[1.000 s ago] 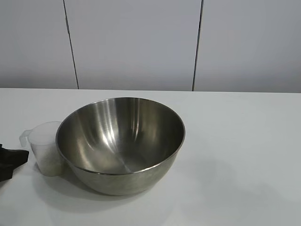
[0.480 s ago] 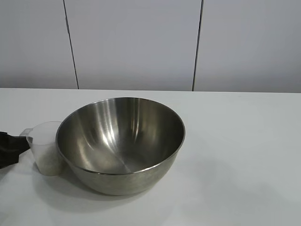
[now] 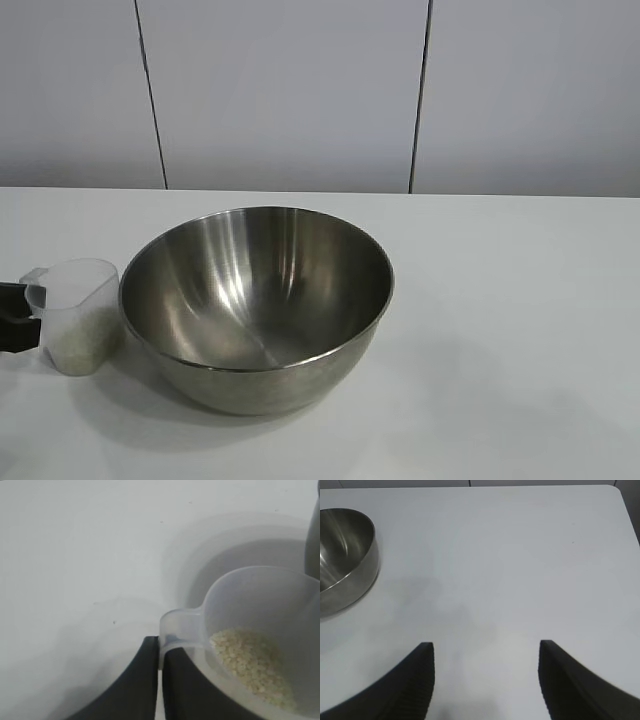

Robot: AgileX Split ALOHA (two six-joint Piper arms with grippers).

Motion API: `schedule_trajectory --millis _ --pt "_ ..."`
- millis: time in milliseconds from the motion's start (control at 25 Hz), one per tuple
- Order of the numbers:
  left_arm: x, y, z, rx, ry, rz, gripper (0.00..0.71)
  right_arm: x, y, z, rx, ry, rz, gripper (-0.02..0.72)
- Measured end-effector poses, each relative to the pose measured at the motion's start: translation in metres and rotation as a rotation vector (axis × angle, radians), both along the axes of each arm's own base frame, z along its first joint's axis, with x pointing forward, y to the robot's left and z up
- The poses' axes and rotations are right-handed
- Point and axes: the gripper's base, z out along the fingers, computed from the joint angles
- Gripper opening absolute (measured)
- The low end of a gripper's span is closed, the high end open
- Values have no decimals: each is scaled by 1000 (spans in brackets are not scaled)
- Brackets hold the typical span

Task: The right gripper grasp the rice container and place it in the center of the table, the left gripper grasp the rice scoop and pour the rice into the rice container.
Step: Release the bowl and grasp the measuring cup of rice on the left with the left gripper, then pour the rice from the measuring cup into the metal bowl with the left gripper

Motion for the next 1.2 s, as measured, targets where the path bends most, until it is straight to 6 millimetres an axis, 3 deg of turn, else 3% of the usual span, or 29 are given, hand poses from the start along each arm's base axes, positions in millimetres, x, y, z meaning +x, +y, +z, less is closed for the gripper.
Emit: schedule_trajectory --millis 280,440,560,840,1200 --pt "1 -5 60 54 -252 -69 9 0 0 0 0 0 0 421" --pt "-11 -27 109 166 -479 -192 9 0 0 0 0 0 0 421" --pt "-20 -48 133 328 -540 -293 9 0 0 0 0 0 0 421" --pt "-26 -100 154 807 -571 -544 9 0 0 0 0 0 0 421" --pt "-27 -143 158 1407 -899 -754 9 0 0 0 0 1 0 421"
